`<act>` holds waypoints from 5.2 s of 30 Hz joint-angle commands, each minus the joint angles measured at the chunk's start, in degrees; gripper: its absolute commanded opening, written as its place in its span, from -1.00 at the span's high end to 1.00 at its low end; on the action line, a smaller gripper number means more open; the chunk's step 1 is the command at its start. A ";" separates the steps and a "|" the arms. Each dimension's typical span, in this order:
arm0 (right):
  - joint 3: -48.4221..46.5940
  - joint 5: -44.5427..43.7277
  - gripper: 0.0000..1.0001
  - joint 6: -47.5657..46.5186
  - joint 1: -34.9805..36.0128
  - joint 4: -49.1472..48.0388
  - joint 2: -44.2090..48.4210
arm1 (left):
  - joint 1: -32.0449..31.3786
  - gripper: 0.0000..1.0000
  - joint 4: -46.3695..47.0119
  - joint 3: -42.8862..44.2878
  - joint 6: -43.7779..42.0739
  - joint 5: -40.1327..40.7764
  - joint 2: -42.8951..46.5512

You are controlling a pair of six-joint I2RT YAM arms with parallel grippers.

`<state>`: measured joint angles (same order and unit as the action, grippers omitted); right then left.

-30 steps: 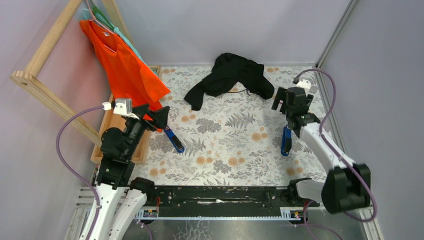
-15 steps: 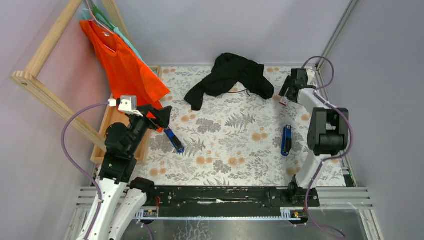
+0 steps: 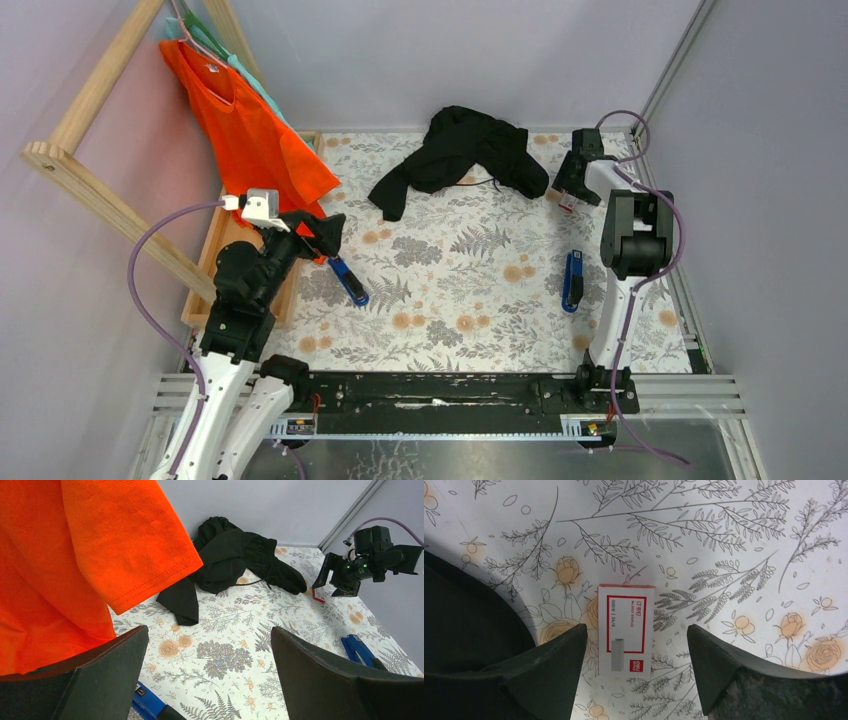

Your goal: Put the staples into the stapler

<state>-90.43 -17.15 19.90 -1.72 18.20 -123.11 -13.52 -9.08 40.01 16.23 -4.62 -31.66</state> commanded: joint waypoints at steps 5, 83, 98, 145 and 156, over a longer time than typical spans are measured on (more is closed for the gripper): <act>-3.88 2.53 -0.54 -0.88 -0.04 3.84 -2.69 | -0.19 -1.00 0.47 -0.10 -1.20 -0.64 0.36; 38.40 15.66 -0.20 -10.72 62.00 -4.41 28.17 | -5.42 -0.99 7.27 -17.76 29.38 -12.27 -12.78; 41.71 7.41 -0.36 -11.68 62.56 3.33 32.93 | -8.67 -0.91 11.90 -16.78 29.65 -13.53 -19.32; 39.35 23.37 -0.45 -29.54 56.91 -6.20 30.82 | -21.55 -0.17 31.87 -26.79 45.48 -12.28 -31.70; 40.58 24.76 -0.31 -27.19 59.07 -4.45 33.65 | -21.55 -0.15 34.33 -26.78 45.97 -13.50 -34.37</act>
<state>-49.65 5.72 -8.23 55.94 13.32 -92.18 -34.79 20.43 13.32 62.00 -17.63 -65.63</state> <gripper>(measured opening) 0.655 0.576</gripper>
